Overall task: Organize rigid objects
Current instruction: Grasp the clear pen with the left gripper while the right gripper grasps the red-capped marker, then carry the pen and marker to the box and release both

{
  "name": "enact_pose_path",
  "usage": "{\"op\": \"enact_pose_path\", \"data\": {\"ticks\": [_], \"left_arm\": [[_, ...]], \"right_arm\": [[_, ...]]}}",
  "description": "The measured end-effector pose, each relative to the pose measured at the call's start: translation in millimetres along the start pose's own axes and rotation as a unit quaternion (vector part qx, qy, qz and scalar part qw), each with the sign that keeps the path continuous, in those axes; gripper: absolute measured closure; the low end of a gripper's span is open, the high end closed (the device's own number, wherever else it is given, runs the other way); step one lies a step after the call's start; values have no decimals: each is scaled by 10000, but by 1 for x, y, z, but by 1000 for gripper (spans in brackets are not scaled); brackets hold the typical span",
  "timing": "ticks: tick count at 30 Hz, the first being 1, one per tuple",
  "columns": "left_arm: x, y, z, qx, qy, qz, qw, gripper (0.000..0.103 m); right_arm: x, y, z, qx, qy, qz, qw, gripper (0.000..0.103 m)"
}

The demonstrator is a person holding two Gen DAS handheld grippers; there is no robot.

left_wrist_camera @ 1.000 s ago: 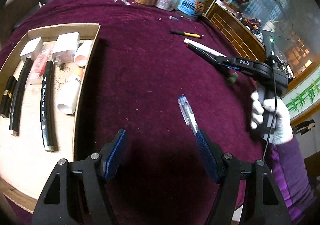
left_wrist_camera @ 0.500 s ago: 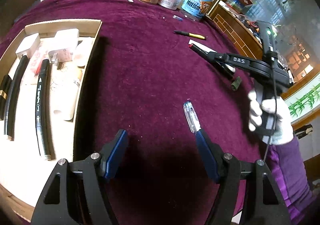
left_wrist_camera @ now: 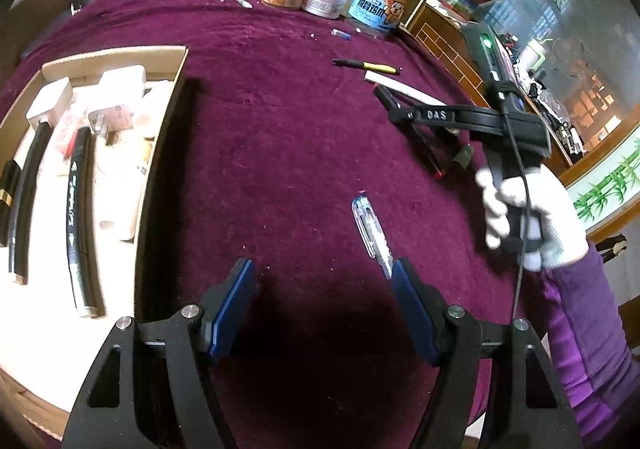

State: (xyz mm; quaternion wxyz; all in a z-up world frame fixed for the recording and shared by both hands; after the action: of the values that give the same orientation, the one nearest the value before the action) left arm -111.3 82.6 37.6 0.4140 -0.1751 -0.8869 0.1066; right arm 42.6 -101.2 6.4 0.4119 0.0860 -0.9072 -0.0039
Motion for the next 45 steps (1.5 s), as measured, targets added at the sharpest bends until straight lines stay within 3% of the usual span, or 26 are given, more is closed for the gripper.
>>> {"op": "enact_pose_path", "data": {"ticks": [3,8,13,14,15,16,17,22,26,32,37,41,45], "left_arm": [[-5,-6,-5,-133,22,-81,9999,38],[-26,-32,-10,-514,50,-67,9986,39],[-74,-57,-9,-1022,162,-369,9940,41],[-78,-61,-9,-1204,34,-477,9916,48],[-80,-66,-8,-1379,-30,-488,9892,61],[-81,-72,-6,-1683,-106,-660,9835,82],[-81,-73,-4,-1705,-109,-601,9835,92],[-70,-59,-7,-1252,-13,-163,9920,92],[-40,-48,-12,-924,-258,35,9954,92],[39,-5,-30,-260,-860,350,9953,92],[83,54,-42,98,-1250,-106,9921,91],[79,113,-36,589,-1060,-551,9911,91],[59,150,-33,911,-848,-739,9895,91]], "right_arm": [[15,-3,17,-487,94,-250,9985,91],[44,-7,52,-970,91,-315,9947,91],[68,-13,78,-1151,-54,-233,9931,91],[71,-13,81,-1158,-70,-220,9930,91],[73,-13,83,-1154,-80,-215,9931,91],[75,-11,85,-1121,-98,-210,9934,91],[75,-10,86,-1079,-102,-198,9939,90],[74,-1,87,-875,-177,-25,9960,89],[72,6,87,-723,-334,71,9968,90],[88,13,79,-1393,-530,-851,9852,90],[102,62,55,-1421,-595,-1705,9732,90],[97,125,43,-1252,-388,-2361,9628,90],[82,175,39,-1061,-139,-2625,9590,90]]}}
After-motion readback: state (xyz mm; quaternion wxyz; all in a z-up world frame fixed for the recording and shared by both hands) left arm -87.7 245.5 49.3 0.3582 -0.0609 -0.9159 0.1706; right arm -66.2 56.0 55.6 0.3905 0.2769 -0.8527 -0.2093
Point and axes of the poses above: each gripper's, at about its wrist camera, not at the fingertips, and x roughly against the way its jaws point, y to its left, z to its underside, the point moved 2 cm from there along -x, roughly the way its jaws point, and after that the axes turned 13 degrees about -y, right-handed, at the moved point
